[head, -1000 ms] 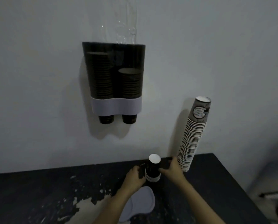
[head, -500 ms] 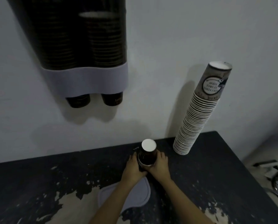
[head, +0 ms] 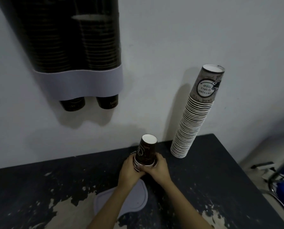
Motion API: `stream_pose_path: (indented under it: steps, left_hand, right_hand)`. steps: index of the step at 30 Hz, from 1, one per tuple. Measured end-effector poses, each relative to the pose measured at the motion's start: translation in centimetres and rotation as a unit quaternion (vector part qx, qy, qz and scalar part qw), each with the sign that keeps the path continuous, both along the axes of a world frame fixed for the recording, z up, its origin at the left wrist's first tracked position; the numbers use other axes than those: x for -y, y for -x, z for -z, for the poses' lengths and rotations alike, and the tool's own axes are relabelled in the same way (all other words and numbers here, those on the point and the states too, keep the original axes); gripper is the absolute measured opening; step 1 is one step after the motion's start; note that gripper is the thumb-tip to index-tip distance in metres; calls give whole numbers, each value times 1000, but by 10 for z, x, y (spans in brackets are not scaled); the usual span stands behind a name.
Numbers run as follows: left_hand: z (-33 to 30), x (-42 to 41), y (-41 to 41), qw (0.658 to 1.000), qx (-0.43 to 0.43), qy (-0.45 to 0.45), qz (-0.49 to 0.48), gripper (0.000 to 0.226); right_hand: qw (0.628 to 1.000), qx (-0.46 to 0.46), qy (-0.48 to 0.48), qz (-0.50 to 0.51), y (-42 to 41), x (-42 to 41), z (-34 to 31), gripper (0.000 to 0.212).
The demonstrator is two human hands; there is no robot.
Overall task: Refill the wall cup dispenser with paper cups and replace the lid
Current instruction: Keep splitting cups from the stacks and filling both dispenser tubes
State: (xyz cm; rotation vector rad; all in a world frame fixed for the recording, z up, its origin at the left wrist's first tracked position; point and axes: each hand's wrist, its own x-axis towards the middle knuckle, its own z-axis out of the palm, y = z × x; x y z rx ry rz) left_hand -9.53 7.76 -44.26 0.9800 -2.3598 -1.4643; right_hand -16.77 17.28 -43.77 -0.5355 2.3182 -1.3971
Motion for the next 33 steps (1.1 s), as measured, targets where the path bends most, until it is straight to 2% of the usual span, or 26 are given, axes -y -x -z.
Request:
stream_pose_path:
  steps: [4, 6, 9, 11, 14, 16, 18, 20, 26, 30, 33]
  left_hand:
    - [8, 1, -1, 1000, 1, 11, 12, 77]
    - [16, 2, -3, 1000, 1, 9, 5, 75]
    - [20, 1, 0, 1000, -12, 4, -13, 77]
    - [22, 0, 3, 997, 50, 52, 20, 81]
    - [24, -3, 3, 961, 237, 122, 75, 89]
    - [21, -7, -1, 949, 275, 127, 84, 96]
    - [14, -7, -7, 955, 261, 119, 80, 100]
    - [7, -4, -10, 964, 233, 115, 60, 99]
    - [-34, -1, -15, 981, 138, 129, 38, 95]
    - [-61, -4, -21, 981, 93, 165, 38, 91]
    - [-82, 5, -31, 976, 71, 204, 28, 94]
  right_hand:
    - [994, 21, 98, 53, 7, -3, -21, 49]
    - [990, 8, 127, 66, 17, -3, -35, 49]
    - [989, -29, 132, 59, 25, -4, -53, 61]
    - [991, -47, 114, 58, 26, -7, -56, 67]
    - [993, -71, 80, 42, 26, -15, -57, 63]
    - [994, -89, 55, 39, 25, -20, -55, 64]
    - [994, -85, 44, 44, 24, -23, -56, 68]
    - [996, -52, 49, 51, 21, -23, -60, 61]
    - [989, -8, 147, 24, 8, -27, -112, 53]
    - [965, -3, 260, 41, -5, -33, -187, 45]
    - [920, -35, 385, 71, -20, -31, -275, 41]
